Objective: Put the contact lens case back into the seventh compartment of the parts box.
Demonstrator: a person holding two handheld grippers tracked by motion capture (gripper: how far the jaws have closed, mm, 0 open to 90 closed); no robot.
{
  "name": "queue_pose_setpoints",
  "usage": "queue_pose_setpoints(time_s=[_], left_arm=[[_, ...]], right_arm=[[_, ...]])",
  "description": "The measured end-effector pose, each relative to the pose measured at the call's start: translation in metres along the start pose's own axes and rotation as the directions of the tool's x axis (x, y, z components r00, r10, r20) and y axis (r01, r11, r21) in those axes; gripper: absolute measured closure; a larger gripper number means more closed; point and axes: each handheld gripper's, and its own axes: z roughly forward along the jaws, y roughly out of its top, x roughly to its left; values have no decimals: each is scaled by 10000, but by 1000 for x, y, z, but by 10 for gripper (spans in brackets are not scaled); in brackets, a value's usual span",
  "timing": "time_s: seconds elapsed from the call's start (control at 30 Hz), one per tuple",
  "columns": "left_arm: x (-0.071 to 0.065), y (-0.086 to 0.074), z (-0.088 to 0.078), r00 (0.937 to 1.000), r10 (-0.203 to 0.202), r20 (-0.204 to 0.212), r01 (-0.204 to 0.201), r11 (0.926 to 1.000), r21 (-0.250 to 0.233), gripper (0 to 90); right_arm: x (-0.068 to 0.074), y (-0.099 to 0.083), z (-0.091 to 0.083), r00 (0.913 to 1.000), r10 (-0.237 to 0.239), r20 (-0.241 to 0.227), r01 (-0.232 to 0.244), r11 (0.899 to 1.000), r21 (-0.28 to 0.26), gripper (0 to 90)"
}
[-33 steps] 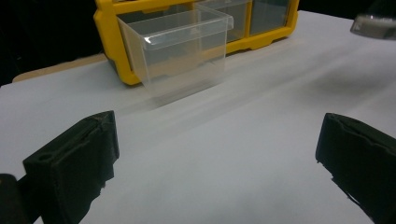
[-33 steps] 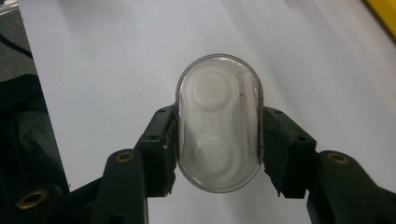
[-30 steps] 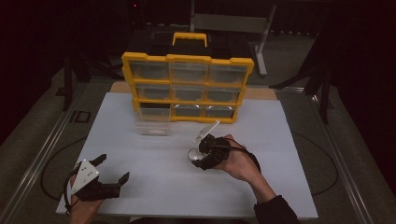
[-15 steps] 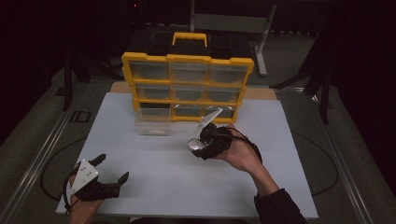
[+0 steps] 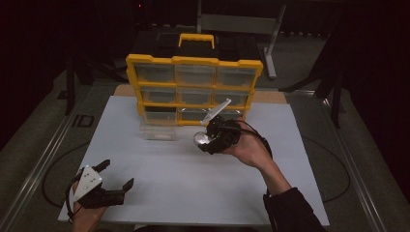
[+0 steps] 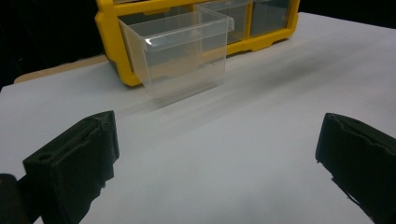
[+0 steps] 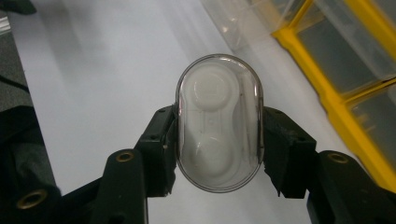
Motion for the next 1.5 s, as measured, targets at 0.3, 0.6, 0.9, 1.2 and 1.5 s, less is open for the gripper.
queue_pose_setpoints(time_s=[0.3, 0.6, 0.9, 1.2, 1.5], left_arm=[[0, 0, 0, 10000, -3, -15, 3, 10000, -4, 5], [1, 0, -1, 10000, -40, -13, 40, 10000, -41, 5], [1, 0, -1, 10000, -44, -19, 44, 10000, -44, 5], [2, 0, -2, 10000, -82, -31, 81, 9999, -75, 5], [3, -1, -2, 9998, -148, -125, 147, 9999, -73, 5]], right_arm=[[-8, 16, -6, 9999, 135, 91, -134, 9998, -111, 490], [-14, 31, -7, 9995, 14, 313, -7, 9998, -213, 489], [-24, 43, -5, 9989, 137, 452, -129, 9998, -177, 489], [-33, 50, 2, 9979, 201, 622, -191, 9997, -173, 490], [-40, 58, 9, 9972, 259, 704, -258, 9997, -22, 490]])
